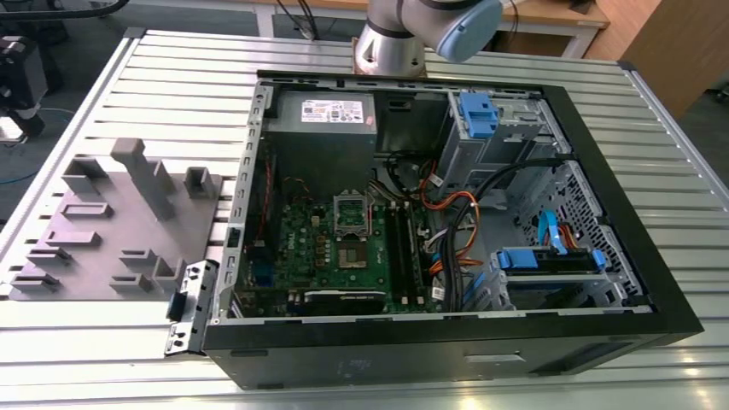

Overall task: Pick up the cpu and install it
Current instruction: 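Pick up the cpu and move it towards the insertion slot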

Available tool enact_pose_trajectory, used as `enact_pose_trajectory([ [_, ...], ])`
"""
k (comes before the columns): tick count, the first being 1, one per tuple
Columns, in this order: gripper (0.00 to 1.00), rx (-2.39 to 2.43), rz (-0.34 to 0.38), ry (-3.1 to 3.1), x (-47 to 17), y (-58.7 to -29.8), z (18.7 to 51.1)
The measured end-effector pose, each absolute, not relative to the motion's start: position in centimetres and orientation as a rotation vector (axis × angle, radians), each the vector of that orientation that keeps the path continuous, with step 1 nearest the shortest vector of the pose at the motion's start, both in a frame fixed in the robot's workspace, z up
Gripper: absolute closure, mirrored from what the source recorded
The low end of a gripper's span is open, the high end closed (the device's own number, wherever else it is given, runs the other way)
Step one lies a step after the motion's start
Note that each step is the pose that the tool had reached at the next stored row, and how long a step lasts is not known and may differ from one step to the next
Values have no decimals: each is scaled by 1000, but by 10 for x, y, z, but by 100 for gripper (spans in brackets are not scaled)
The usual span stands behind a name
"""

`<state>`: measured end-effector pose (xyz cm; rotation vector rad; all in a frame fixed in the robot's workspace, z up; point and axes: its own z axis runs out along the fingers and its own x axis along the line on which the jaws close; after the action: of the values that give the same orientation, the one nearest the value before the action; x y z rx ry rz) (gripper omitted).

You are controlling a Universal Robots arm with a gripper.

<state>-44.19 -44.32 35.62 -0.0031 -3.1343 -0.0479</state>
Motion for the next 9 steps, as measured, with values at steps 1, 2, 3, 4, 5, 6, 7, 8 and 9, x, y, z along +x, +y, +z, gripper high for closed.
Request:
enact_pose_trajectory([
  [1,53,-3,-48,-3134,-438,-443,356],
  [2,53,-3,-48,-3134,-435,-443,356],
  [3,53,-3,-48,-3134,-431,-443,356],
  [4,53,-3,-48,-3134,-428,-443,356],
  [5,53,-3,-48,-3134,-424,-443,356],
  [6,53,-3,-48,-3134,-421,-443,356],
  [7,53,-3,-48,-3134,-417,-443,356],
  [8,53,-3,-48,-3134,-414,-444,356],
  [9,53,-3,-48,-3134,-410,-444,356],
])
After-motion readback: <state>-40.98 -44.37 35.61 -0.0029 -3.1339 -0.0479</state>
